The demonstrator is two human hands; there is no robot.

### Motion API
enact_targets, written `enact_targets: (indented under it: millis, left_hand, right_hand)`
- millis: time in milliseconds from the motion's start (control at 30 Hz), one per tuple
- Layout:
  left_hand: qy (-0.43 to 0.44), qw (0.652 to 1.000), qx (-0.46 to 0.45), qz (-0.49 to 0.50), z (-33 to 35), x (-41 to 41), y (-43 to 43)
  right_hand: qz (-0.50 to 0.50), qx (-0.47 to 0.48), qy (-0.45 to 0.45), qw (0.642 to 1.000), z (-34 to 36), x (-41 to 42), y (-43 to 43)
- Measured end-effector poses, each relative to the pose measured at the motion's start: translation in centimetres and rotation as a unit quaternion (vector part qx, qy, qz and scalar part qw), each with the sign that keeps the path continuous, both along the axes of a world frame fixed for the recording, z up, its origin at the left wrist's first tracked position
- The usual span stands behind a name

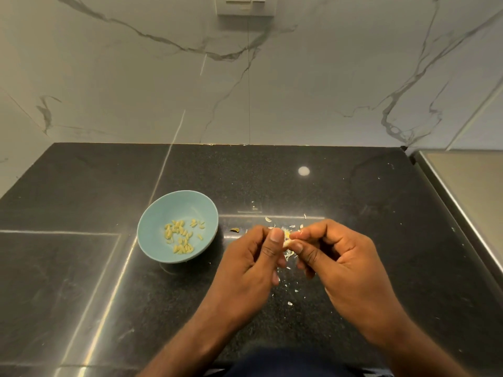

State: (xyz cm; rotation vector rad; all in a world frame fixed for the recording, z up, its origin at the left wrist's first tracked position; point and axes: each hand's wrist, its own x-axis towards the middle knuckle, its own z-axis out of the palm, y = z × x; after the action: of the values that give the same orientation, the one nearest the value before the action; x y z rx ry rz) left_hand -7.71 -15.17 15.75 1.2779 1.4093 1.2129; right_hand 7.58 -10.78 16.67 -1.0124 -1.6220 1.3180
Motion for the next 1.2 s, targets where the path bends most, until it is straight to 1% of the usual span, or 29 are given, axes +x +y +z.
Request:
enact_targets:
  millis: [67, 200, 300, 367, 533, 633, 767, 900, 1067, 1200]
  left_hand:
    - [0.004, 1.0, 0.017, 0.006, 0.0, 0.2, -0.3]
    - [0.035, 0.997, 0.047, 0.044, -0.3, 0.4, -0.9]
    - [0.038, 0.997, 0.046, 0.05, -0.5, 0.9, -1.1]
    - [0.014, 0.998, 0.027, 0.048, -0.4, 1.4, -1.1]
    - [-0.082, 0.996, -0.02, 0.039, 0.1, 2.7, -1.0]
    - [-0.099, 0.994, -0.026, 0.043, 0.5, 3.4, -0.7]
    - [-0.103, 0.993, -0.03, 0.053, 1.1, 4.5, -0.3]
    - [-0.082, 0.993, -0.027, 0.084, 1.2, 5.9, -0.2]
    - [-0.114, 0.98, -0.037, 0.157, 1.0, 7.0, -0.3]
    - [-0.122, 0.973, -0.016, 0.195, 1.1, 7.7, -0.3]
  right_hand:
    - [-0.003, 0.02, -0.014, 1.0, 0.1, 0.0, -0.5]
    - [0.003, -0.003, -0.023, 1.0, 0.1, 0.2, -0.9]
    - [0.059, -0.041, -0.024, 0.997, 0.1, 0.8, -0.7]
    - [0.087, -0.033, -0.037, 0.995, 0.2, 1.5, -0.4]
    - [0.114, 0.037, -0.05, 0.992, -0.1, 2.8, 0.2]
    - [0.114, 0.083, -0.052, 0.989, -0.4, 3.1, 0.6]
    - [0.103, 0.104, -0.039, 0.988, -0.7, 3.9, 1.0]
    - [0.098, 0.13, -0.032, 0.986, -0.8, 4.5, 1.3]
    - [0.085, 0.128, -0.012, 0.988, -1.2, 5.4, 1.4]
    - [0.045, 0.088, -0.006, 0.995, -1.3, 6.2, 1.6]
